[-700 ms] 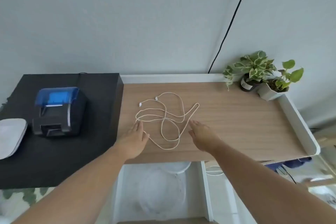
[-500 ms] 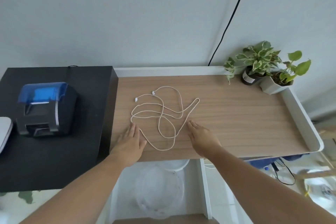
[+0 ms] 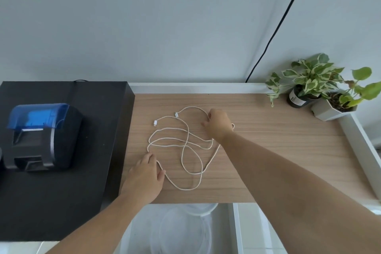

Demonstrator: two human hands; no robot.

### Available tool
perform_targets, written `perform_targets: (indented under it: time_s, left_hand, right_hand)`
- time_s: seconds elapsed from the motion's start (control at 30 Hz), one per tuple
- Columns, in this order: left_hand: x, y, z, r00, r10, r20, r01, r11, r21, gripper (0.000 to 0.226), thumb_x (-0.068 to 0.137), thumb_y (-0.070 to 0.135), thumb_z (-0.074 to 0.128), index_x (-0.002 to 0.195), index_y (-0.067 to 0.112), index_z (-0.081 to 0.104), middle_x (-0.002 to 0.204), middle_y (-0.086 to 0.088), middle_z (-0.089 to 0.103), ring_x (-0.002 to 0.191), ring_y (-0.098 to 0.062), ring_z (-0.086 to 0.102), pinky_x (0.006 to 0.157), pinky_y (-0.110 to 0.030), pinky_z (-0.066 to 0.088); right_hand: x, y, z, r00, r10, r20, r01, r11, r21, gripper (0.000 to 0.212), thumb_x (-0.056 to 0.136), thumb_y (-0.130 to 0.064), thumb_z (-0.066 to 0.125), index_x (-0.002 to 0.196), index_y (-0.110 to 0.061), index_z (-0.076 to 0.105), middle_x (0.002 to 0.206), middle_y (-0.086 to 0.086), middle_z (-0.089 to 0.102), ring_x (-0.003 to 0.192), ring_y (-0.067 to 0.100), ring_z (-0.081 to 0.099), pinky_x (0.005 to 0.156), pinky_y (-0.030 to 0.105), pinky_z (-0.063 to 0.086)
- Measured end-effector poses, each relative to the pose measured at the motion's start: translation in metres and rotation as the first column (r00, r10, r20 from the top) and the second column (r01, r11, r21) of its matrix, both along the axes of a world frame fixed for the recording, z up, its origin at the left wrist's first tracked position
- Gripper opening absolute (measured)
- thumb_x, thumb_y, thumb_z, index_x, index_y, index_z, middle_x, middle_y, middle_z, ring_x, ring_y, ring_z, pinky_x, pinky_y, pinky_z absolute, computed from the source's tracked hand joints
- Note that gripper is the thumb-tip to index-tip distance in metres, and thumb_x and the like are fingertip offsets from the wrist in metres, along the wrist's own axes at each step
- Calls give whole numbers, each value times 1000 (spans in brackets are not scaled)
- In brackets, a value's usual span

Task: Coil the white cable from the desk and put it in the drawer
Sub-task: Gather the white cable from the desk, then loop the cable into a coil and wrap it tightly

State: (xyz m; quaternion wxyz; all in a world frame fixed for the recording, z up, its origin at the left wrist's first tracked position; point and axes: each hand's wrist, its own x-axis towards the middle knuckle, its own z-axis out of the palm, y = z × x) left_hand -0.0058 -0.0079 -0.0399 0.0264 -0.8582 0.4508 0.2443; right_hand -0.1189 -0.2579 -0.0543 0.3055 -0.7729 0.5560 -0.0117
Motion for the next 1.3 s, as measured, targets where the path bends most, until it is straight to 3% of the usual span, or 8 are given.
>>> perform_targets:
  time_s: [0.2, 0.3, 0.4, 0.53, 0.67, 0.87, 1.07, 1.3]
  left_hand:
    - [8, -13, 19, 969, 157, -191, -194, 962, -191, 61, 99, 40, 51, 154, 19, 32, 151, 0, 44, 138, -23, 44, 112, -44, 41]
    - [21, -36, 51, 897, 198, -395, -356, 852, -384, 62, 101, 41, 50, 156, 22, 30, 156, 0, 41, 139, -18, 45, 115, -42, 38]
    - [32, -62, 100, 812, 92, -577, -409, 795, -448, 68, 98, 49, 55, 157, 32, 27, 158, 16, 36, 141, -3, 38, 114, -32, 33]
    - [25, -80, 149, 836, -62, -545, -255, 836, -487, 22, 103, 35, 50, 119, 25, 63, 96, 10, 69, 85, 2, 64, 79, -23, 43]
    - [4, -76, 165, 882, -76, -465, -225, 799, -557, 25, 106, 29, 45, 86, 19, 56, 60, 11, 42, 49, -7, 38, 55, -28, 33]
    - [-20, -46, 169, 884, -125, -450, -130, 859, -496, 20, 103, 10, 42, 103, 22, 58, 92, 10, 69, 88, -9, 66, 77, -31, 53]
    - [-37, -20, 157, 845, -89, -527, -255, 799, -545, 13, 99, 15, 61, 107, 18, 71, 104, 11, 73, 101, 2, 67, 82, -12, 52]
    - [-10, -13, 182, 946, -117, -301, -58, 855, -515, 64, 103, 11, 49, 160, 25, 21, 165, 5, 27, 150, -14, 31, 114, -23, 26]
  right_hand:
    - [3, -2, 3, 942, -230, 242, 225, 973, 51, 13, 88, -9, 59, 90, -14, 71, 90, 3, 72, 93, 30, 68, 64, 31, 45]
    - [13, -1, 52, 855, -58, 515, 92, 995, -39, 3, 86, -16, 76, 83, -18, 74, 87, -7, 60, 91, 15, 56, 79, 27, 43]
    - [12, 8, 112, 751, 80, 656, -110, 994, 6, 7, 86, -13, 76, 82, -18, 73, 73, -6, 47, 61, 6, 42, 62, 23, 39]
    - [4, 22, 171, 633, 132, 763, -256, 966, 45, 5, 91, -4, 68, 88, -8, 68, 73, 3, 58, 62, 15, 63, 64, 36, 53]
    - [-2, 43, 194, 478, -334, 812, -36, 917, 398, 8, 92, -9, 68, 88, -5, 62, 79, 8, 64, 74, 23, 74, 90, 44, 60]
    - [-18, 92, 181, 607, -510, 610, 56, 792, 607, 18, 81, -21, 81, 81, -8, 69, 74, 7, 61, 74, 20, 56, 72, 31, 49]
    - [-19, 111, 184, 441, -734, 517, 112, 616, 779, 27, 86, 5, 71, 90, -13, 51, 83, 11, 68, 67, 18, 63, 65, 30, 48]
    - [-45, 129, 205, 669, -435, 602, -39, 789, 613, 17, 103, -15, 54, 89, -6, 61, 75, 6, 70, 40, 15, 49, 47, 27, 46]
